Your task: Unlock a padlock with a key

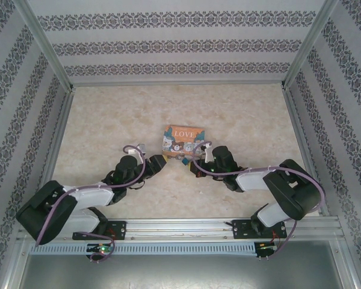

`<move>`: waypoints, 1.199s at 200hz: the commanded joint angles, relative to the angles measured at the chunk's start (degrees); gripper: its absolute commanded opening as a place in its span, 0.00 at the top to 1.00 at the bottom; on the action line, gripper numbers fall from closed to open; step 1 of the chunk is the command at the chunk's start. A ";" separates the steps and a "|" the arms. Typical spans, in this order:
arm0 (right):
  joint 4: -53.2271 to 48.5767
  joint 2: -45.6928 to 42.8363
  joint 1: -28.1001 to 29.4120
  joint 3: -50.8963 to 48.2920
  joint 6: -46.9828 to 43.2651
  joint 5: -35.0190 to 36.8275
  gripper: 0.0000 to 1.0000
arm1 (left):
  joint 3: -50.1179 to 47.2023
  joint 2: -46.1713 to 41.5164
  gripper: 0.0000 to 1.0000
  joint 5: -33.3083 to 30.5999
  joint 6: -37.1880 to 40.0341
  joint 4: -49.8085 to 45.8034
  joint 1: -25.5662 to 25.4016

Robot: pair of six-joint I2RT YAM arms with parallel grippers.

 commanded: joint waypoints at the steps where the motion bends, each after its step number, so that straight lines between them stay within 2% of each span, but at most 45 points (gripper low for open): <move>1: 0.08 -1.00 0.16 1.37 5.98 -2.41 1.00 | -0.29 3.78 0.47 1.47 -4.74 11.24 0.61; 71: 1.01 -0.69 2.54 1.59 13.67 1.12 1.00 | 0.24 24.58 0.55 4.35 -13.69 36.47 -0.72; 104: 1.74 -0.36 3.93 1.96 15.55 2.35 1.00 | 1.99 27.96 0.56 3.12 -13.53 36.46 -2.83; 240: 4.79 0.98 6.91 2.51 21.13 4.69 1.00 | 6.04 33.24 0.57 2.46 -15.88 36.45 -5.27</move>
